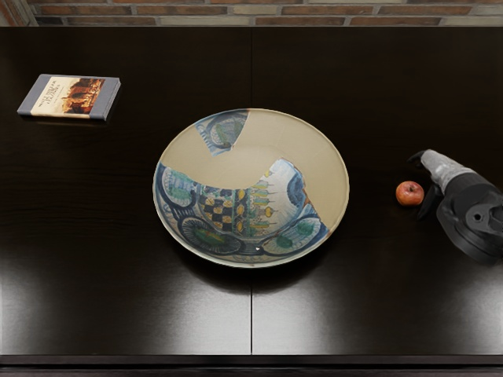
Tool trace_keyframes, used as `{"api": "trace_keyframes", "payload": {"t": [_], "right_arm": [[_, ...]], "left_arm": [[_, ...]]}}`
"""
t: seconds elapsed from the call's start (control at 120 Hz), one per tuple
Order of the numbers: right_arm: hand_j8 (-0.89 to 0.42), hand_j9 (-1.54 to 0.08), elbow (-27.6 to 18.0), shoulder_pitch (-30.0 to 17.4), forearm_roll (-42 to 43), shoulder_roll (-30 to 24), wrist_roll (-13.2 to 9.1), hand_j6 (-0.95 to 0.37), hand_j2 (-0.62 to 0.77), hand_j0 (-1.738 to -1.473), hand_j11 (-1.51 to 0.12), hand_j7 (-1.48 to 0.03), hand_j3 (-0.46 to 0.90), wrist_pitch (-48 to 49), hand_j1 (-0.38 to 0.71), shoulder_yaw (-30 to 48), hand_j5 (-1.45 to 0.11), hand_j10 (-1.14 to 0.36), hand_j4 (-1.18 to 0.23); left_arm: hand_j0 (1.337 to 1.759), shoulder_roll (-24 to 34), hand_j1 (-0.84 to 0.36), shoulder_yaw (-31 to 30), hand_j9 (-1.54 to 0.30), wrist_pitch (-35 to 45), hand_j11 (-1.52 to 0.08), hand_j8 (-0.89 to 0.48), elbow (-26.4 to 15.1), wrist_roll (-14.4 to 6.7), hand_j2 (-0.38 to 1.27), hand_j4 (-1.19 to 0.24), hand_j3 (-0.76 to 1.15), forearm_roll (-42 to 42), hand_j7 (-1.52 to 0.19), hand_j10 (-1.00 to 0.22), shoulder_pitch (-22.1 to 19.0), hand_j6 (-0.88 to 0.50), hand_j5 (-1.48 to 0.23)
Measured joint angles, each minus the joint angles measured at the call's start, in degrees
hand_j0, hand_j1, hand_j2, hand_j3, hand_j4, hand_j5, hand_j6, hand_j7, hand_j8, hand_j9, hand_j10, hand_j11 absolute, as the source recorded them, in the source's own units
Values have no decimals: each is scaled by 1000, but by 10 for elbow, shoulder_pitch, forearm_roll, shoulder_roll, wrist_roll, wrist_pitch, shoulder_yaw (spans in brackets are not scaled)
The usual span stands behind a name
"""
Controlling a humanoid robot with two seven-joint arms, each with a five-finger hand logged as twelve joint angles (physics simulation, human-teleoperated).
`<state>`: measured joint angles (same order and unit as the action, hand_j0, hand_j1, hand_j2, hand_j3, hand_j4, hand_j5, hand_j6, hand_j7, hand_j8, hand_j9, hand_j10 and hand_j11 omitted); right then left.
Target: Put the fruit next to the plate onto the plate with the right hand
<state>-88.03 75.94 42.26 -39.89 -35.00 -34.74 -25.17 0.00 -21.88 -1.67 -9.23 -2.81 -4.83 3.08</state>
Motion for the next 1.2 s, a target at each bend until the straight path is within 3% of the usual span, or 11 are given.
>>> {"api": "trace_keyframes", "payload": {"t": [0.35,1.2], "right_arm": [[-273,-352,17,0,-1,32,0,-274,-52,-1658,-352,-352,0,-3,-26,-9,-352,-272,-272],[-395,-511,33,5,-1,48,0,-395,-76,-1658,-511,-511,0,-3,121,-24,-511,-394,-394]], "left_arm": [[1658,0,71,1,-301,0,-301,-232,0,0,46,-232,0,0,-301,-232,0,-232,-301],[1658,0,71,1,-301,0,-301,-232,0,0,46,-232,0,0,-301,-231,2,-232,-301]]}}
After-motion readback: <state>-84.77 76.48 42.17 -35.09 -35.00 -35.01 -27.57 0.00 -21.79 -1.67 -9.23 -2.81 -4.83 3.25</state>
